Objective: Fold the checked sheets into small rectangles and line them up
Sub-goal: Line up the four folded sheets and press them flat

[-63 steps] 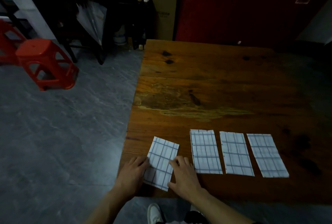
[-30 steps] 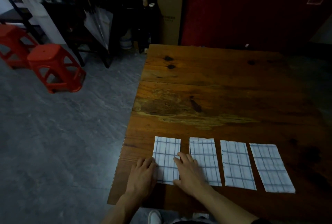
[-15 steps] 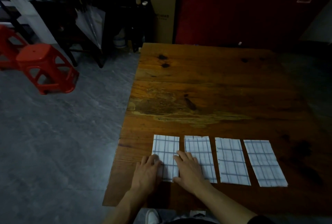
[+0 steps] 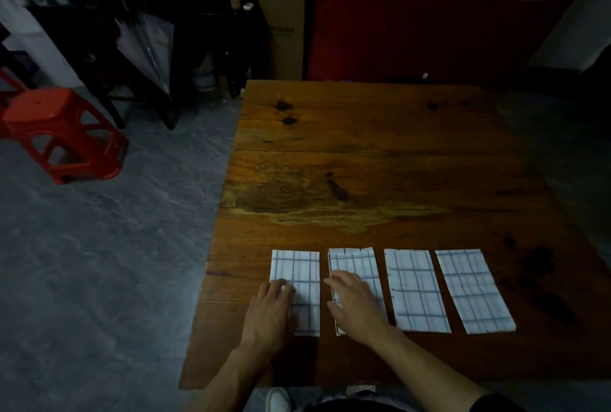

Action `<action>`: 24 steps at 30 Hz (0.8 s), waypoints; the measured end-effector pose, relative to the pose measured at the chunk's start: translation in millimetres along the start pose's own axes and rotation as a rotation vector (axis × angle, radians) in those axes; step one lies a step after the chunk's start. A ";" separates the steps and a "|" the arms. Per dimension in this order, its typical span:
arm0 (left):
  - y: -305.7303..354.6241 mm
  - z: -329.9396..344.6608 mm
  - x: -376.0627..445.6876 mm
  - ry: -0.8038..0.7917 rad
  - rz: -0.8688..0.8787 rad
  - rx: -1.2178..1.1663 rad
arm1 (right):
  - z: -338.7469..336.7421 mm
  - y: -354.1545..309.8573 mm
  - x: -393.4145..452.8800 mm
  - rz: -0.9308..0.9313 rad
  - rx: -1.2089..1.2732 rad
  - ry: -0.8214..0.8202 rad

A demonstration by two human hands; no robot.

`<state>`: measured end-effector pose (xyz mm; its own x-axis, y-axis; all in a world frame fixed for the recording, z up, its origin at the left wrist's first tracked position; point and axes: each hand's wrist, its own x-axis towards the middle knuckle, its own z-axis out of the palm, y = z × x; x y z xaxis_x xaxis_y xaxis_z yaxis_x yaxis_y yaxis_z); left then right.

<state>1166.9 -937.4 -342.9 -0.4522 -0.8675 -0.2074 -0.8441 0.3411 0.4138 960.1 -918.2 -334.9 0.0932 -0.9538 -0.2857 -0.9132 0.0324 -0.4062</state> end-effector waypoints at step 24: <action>5.9 12.1 18.4 -0.127 0.013 0.165 | 7.1 42.2 -15.2 0.167 -0.038 -0.078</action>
<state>1150.1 -947.0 -355.0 -0.4871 -0.8137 -0.3173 -0.8691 0.4157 0.2682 922.9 -900.2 -353.9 -0.0322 -0.9100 -0.4133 -0.9326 0.1761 -0.3151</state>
